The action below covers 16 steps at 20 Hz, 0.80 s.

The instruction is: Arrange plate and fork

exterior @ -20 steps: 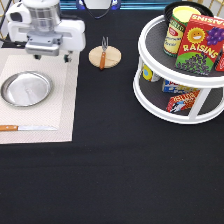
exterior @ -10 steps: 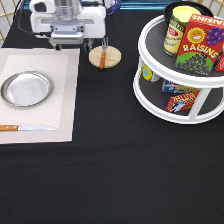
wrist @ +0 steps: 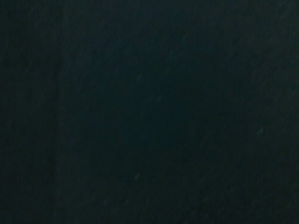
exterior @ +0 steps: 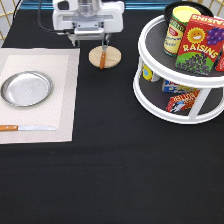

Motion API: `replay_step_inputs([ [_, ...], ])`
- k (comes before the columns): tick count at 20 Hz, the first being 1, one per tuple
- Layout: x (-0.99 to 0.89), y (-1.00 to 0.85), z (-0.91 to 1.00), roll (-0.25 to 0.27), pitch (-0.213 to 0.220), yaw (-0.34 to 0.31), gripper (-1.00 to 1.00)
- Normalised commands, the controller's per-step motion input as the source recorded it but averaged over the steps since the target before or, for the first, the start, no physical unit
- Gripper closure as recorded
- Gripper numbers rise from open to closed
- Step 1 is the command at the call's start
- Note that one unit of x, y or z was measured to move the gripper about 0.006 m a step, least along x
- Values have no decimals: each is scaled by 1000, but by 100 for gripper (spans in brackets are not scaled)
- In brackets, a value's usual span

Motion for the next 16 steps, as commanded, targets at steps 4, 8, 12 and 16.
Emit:
replay_step_inputs([
  [4,-805,609,-507,-132,-88,0,-100],
  [8,-815,255,-299,-77,-143,24,-100],
  [12,-481,-310,-91,53,-130,88,-100],
  [16,-7,-664,5,190,-43,110,-100],
])
